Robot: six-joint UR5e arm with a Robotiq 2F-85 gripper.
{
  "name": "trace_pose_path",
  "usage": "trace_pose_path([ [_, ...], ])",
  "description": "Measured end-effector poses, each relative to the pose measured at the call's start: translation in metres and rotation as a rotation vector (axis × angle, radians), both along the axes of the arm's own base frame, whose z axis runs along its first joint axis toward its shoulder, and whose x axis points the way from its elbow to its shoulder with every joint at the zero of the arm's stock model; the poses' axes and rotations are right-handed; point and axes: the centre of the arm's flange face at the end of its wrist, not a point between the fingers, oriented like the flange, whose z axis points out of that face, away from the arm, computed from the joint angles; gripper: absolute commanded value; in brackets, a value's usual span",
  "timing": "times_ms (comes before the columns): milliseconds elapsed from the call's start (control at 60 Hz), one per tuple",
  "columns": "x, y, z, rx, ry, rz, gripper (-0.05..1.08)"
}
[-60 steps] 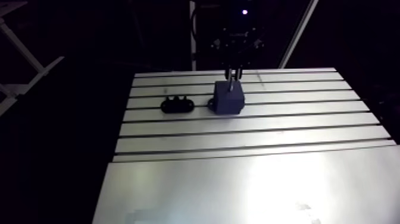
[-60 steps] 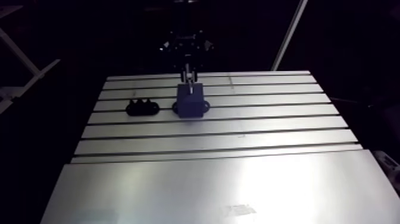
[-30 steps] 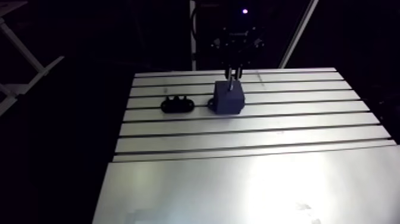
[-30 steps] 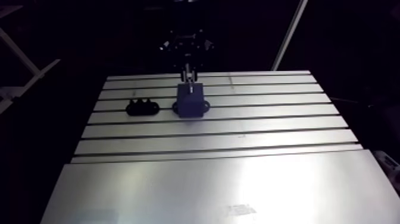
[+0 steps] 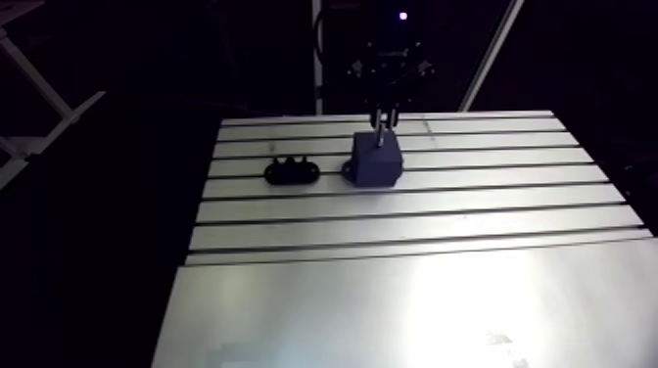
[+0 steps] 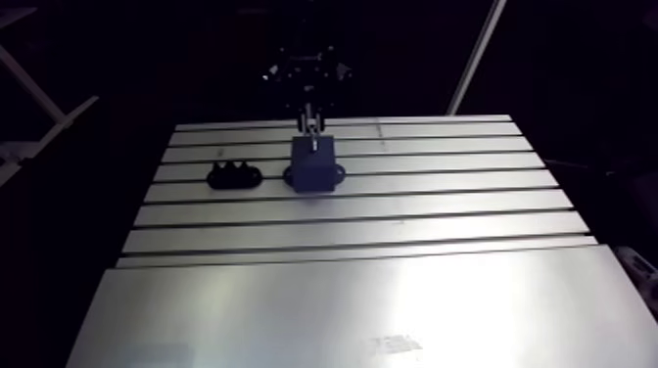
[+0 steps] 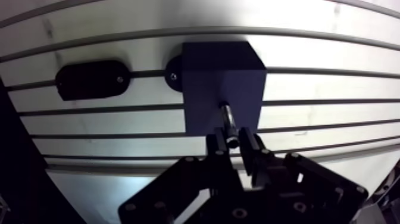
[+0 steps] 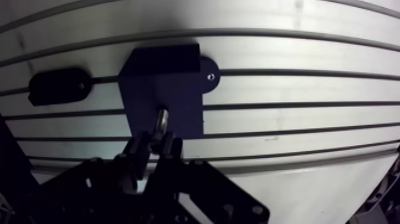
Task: Pick up the M10 bolt and insert it into the hole until fully seated.
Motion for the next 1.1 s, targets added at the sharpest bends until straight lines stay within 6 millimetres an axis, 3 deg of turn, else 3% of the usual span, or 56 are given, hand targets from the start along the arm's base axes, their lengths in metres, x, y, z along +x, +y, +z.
trace_pose_path([
  [1100,-0.0007,-0.0022,-0.0052,0.0,-0.008,0.003,1.08],
])
